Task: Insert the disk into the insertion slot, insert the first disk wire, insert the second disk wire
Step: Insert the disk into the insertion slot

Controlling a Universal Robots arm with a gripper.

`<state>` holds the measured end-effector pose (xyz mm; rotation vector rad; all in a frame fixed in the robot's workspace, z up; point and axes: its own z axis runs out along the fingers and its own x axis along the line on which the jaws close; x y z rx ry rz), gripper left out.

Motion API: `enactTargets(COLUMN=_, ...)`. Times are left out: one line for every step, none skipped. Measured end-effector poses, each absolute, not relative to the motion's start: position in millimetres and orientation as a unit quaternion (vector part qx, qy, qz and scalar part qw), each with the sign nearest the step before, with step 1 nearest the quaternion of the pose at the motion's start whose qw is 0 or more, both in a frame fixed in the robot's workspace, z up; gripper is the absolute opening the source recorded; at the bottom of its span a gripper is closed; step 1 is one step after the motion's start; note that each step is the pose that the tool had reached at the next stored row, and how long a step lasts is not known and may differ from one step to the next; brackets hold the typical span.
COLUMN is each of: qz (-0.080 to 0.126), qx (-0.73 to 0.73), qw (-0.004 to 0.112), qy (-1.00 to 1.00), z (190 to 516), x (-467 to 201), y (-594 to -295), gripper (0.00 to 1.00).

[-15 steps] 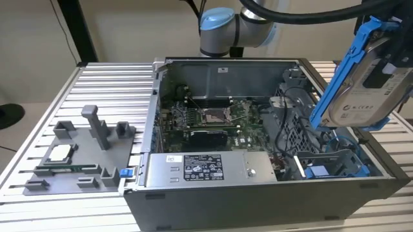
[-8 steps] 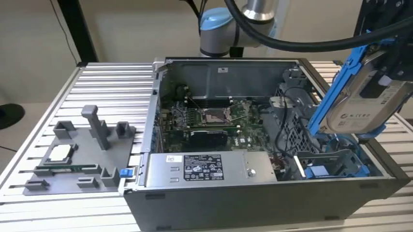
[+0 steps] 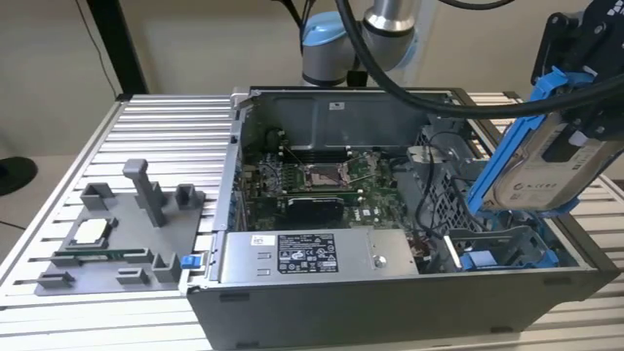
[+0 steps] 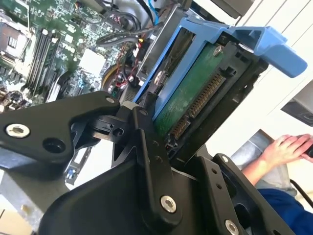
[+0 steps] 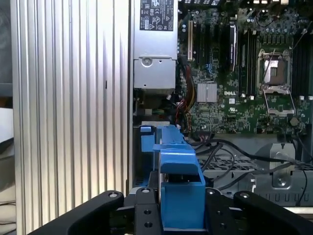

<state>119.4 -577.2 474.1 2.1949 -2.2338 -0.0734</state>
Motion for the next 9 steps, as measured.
enactTargets(qz=-0.024, qx=0.701, qw=0.004, qy=-0.713, z=473, x=121, y=-578, gripper=0.00)
enactTargets(qz=-0.025, qx=0.701, qw=0.003, qy=-0.713, z=471, x=122, y=-579, gripper=0.00)
enactTargets(qz=-0.026, qx=0.701, qw=0.002, qy=-0.713, z=469, x=123, y=-579, gripper=0.00)
enactTargets(qz=-0.026, qx=0.701, qw=0.002, qy=-0.713, z=468, x=123, y=-580, gripper=0.00)
enactTargets(qz=-0.027, qx=0.701, qw=0.001, qy=-0.713, z=466, x=124, y=-581, gripper=0.00)
enactTargets(qz=-0.028, qx=0.701, qw=0.001, qy=-0.713, z=465, x=124, y=-581, gripper=0.00)
enactTargets(qz=-0.028, qx=0.701, qw=0.000, qy=-0.713, z=463, x=125, y=-582, gripper=0.00)
enactTargets(qz=-0.029, qx=0.701, qw=0.000, qy=-0.713, z=462, x=125, y=-582, gripper=0.00)
enactTargets(qz=-0.029, qx=0.701, qw=-0.001, qy=-0.713, z=460, x=125, y=-583, gripper=0.00)
